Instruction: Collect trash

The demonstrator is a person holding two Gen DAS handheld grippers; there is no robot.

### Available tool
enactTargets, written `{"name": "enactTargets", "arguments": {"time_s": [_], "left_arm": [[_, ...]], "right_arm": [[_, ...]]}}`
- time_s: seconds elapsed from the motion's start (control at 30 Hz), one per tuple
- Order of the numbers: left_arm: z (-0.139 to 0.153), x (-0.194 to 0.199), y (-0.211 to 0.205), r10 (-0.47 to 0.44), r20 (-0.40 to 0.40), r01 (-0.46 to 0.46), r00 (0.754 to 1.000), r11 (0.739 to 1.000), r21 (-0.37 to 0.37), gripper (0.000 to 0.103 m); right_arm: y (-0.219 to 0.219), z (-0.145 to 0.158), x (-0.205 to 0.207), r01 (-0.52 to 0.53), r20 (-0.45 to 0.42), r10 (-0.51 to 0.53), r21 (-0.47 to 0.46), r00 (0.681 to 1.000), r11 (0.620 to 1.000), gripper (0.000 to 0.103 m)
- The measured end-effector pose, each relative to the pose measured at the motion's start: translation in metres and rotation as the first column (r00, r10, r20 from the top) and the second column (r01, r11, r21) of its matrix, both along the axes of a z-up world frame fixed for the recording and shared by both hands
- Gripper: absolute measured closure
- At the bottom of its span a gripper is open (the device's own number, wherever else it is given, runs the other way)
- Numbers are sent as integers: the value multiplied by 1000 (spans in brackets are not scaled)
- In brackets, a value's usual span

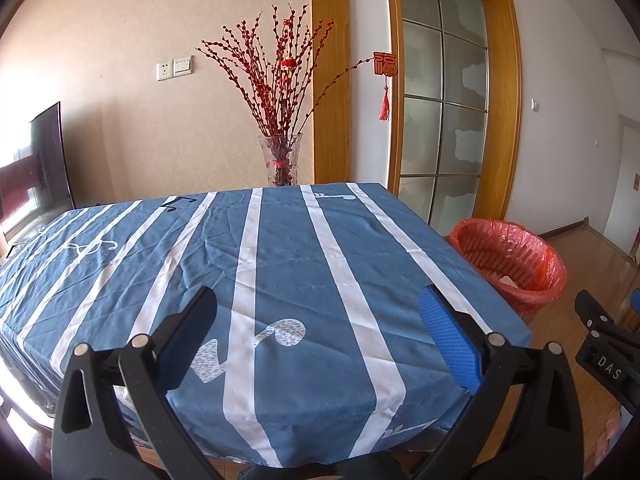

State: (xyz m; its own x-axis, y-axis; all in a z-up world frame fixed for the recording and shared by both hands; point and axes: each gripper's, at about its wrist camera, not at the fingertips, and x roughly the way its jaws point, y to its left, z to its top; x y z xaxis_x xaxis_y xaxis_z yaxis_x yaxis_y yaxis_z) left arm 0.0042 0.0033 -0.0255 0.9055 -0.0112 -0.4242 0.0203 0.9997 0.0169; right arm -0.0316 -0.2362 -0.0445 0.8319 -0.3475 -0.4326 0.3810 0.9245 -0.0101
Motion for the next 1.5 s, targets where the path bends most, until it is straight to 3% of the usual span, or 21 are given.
{"name": "enactTargets", "arguments": {"time_s": [1.5], "left_arm": [[-8,1,4,-8,-10,8,1000,1000,4,4]], "right_arm": [[-3,-8,-2,3,-8,-3,9,1000,1000,2]]}}
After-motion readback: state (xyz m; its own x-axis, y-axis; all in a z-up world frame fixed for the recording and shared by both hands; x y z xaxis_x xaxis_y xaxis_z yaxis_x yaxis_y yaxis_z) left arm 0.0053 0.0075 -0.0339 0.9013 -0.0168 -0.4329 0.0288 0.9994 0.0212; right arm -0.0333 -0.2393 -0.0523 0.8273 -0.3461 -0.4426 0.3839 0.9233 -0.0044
